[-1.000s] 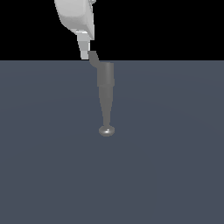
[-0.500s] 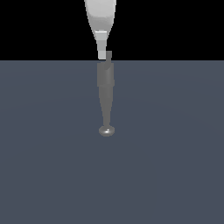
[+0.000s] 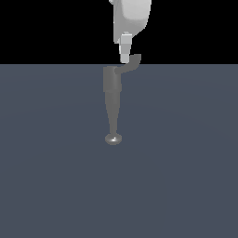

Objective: Turn on the faucet by rotating a designated handle.

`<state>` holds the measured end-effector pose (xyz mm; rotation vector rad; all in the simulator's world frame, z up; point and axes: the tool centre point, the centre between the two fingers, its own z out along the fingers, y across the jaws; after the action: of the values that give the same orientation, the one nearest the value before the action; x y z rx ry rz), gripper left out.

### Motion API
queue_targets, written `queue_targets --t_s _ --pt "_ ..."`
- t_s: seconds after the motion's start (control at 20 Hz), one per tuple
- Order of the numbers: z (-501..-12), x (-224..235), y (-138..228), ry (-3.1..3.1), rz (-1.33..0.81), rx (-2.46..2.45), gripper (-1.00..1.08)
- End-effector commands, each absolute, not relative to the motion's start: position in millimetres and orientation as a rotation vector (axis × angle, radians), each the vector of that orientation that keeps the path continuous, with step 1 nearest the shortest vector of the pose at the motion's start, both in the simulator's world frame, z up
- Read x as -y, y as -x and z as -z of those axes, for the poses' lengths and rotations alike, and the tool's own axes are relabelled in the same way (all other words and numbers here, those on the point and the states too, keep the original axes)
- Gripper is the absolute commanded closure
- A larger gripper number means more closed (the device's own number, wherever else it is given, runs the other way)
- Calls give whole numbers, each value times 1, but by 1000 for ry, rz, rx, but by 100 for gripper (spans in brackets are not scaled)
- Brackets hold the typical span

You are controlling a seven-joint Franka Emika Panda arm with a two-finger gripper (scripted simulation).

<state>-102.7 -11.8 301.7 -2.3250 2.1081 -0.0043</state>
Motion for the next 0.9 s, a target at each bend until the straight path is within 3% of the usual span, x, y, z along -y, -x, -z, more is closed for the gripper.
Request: queue_targets --t_s 0.0,0.85 --pt "-301 18 98 2320 4 -2114 108" --pt "-301 60 60 2304 2 -2134 108"
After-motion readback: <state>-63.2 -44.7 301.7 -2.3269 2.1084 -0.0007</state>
